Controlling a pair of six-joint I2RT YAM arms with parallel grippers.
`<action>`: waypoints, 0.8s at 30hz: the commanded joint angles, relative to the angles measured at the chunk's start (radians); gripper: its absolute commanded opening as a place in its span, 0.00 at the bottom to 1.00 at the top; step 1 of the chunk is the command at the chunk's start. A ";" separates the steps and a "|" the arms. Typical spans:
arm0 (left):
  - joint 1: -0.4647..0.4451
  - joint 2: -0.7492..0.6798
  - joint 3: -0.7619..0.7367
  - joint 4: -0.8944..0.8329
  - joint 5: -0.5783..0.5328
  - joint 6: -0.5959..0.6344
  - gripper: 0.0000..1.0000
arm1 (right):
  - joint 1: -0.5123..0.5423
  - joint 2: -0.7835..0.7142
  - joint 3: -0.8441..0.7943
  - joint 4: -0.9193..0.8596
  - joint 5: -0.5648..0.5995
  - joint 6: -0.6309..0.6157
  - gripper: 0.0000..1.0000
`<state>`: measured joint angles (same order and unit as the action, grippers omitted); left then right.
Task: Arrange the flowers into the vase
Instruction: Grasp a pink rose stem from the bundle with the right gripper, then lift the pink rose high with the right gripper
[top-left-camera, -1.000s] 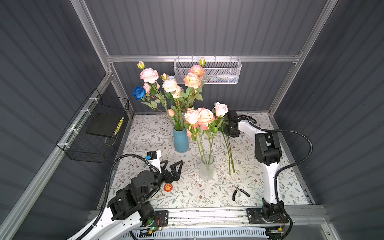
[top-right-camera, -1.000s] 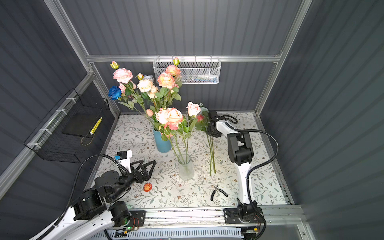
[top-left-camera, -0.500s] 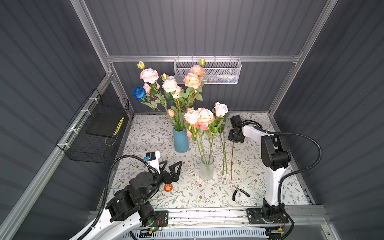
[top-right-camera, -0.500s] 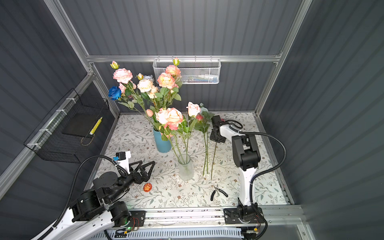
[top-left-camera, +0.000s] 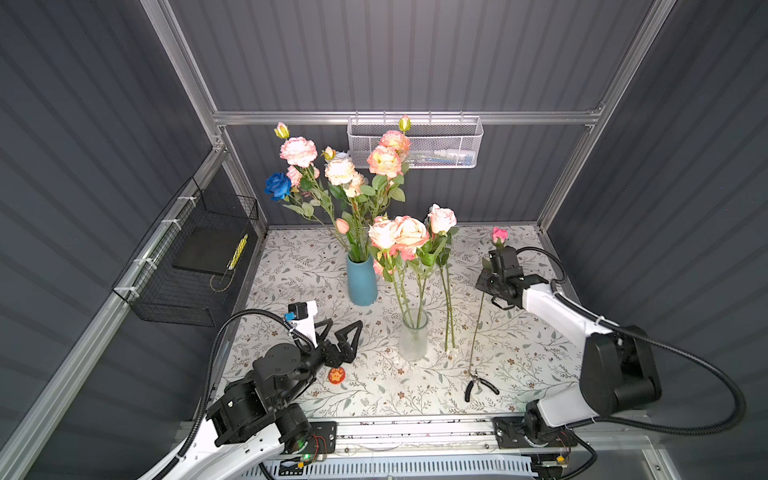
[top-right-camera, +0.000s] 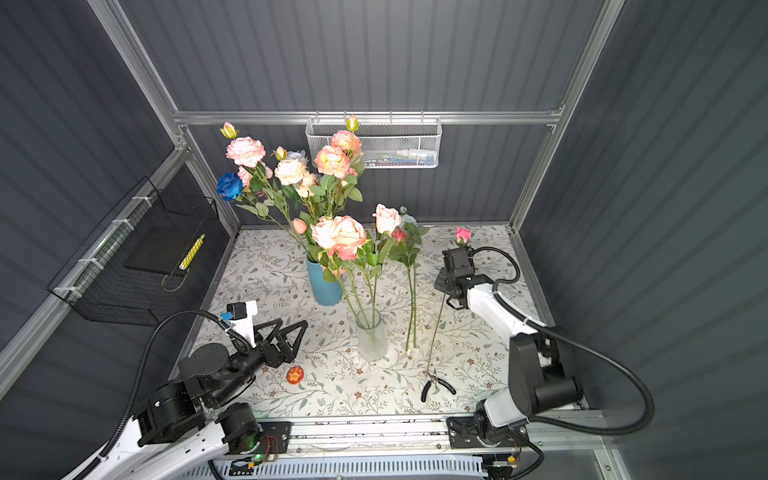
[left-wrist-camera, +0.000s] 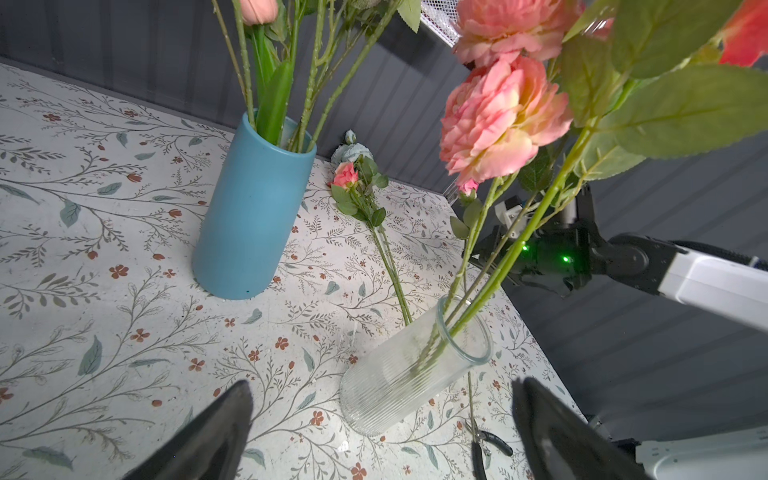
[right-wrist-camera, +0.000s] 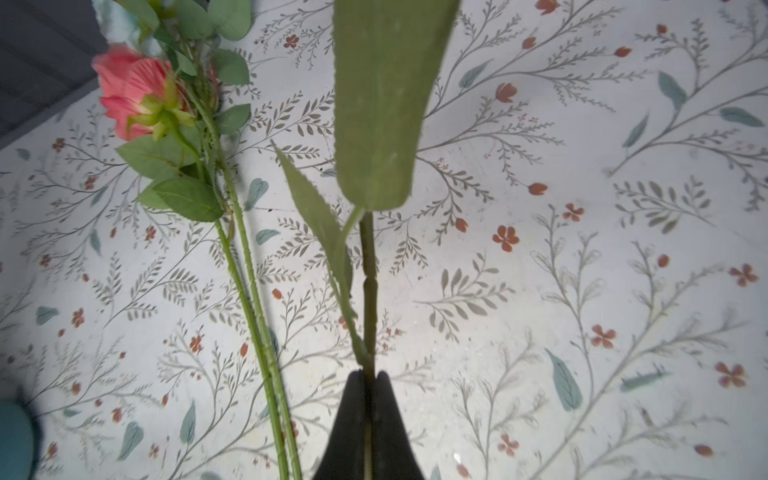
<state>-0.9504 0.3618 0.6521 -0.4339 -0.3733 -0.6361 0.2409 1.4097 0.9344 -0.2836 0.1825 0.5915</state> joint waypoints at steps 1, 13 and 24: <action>-0.005 -0.008 0.037 -0.011 0.017 0.029 1.00 | 0.019 -0.163 -0.078 0.043 -0.030 0.013 0.00; -0.006 0.021 0.071 -0.020 0.038 0.039 1.00 | 0.290 -0.721 -0.145 0.042 0.000 -0.089 0.00; -0.007 0.022 0.066 -0.021 0.021 0.033 1.00 | 0.648 -0.662 0.080 0.321 0.052 -0.295 0.00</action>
<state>-0.9504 0.3805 0.6914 -0.4442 -0.3473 -0.6209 0.8318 0.7113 0.9672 -0.1059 0.2020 0.4026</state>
